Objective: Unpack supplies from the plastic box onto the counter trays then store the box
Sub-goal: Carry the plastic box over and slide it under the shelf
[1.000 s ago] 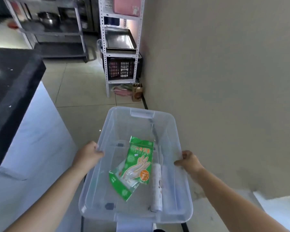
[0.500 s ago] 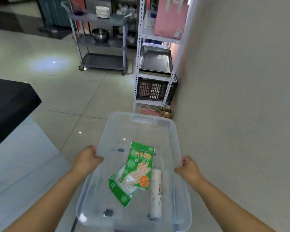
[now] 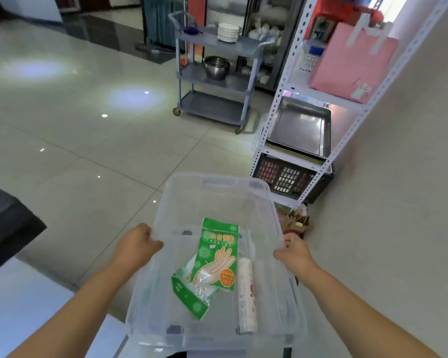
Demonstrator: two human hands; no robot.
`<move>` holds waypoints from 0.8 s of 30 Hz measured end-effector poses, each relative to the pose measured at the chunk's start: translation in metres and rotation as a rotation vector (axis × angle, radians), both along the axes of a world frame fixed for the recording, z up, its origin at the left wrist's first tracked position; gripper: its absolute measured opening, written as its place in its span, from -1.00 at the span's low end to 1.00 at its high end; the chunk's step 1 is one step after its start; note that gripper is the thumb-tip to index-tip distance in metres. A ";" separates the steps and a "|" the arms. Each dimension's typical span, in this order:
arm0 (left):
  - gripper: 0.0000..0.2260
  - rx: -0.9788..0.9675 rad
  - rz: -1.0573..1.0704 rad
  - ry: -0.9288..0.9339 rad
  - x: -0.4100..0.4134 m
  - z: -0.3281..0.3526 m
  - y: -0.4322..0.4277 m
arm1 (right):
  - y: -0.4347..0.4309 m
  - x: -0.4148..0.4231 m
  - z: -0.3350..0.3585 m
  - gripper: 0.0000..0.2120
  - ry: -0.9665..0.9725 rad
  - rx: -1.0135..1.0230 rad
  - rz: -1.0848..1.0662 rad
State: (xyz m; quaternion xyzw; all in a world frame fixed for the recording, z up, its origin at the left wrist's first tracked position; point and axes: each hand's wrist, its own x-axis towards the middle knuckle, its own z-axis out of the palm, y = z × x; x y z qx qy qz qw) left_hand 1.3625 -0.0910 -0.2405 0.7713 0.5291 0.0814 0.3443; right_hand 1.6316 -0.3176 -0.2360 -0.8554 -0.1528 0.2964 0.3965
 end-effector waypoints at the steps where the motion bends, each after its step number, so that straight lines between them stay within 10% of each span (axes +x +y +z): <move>1: -0.79 0.003 0.005 -0.001 0.011 0.000 0.020 | 0.021 0.012 0.000 -0.73 -0.005 -0.013 0.008; 24: -0.70 -0.004 0.233 0.075 0.270 0.008 0.386 | 0.442 0.301 -0.018 -0.74 0.011 -0.073 0.243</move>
